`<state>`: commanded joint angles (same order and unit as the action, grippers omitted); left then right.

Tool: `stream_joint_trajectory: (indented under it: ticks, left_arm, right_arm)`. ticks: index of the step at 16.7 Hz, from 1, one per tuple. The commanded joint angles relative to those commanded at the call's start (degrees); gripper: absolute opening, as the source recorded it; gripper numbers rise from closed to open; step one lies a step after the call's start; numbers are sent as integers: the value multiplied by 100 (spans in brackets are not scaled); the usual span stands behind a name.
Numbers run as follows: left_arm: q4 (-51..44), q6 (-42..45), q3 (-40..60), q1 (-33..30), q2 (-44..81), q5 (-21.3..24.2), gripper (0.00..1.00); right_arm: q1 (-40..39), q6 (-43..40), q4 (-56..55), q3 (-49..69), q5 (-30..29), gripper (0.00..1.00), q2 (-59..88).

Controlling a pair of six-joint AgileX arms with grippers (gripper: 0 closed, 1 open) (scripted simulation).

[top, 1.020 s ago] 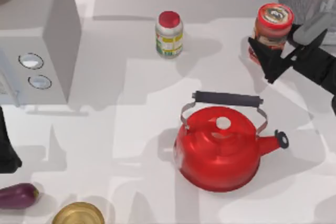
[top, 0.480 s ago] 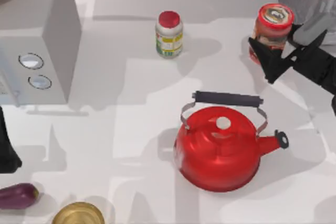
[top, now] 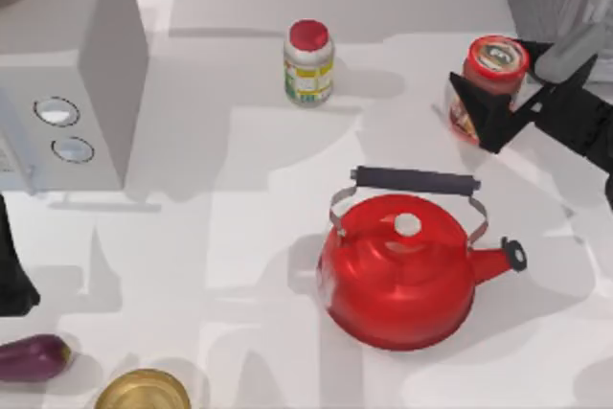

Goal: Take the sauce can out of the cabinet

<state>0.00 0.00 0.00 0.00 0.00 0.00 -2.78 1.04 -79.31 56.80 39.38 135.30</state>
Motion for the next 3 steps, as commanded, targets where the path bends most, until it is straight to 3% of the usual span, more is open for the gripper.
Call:
stream_joint_trajectory:
  ticks: [3]
  left_arm:
    - [0, 0, 0, 0, 0, 0, 100]
  right_arm:
    - [0, 0, 0, 0, 0, 100, 0]
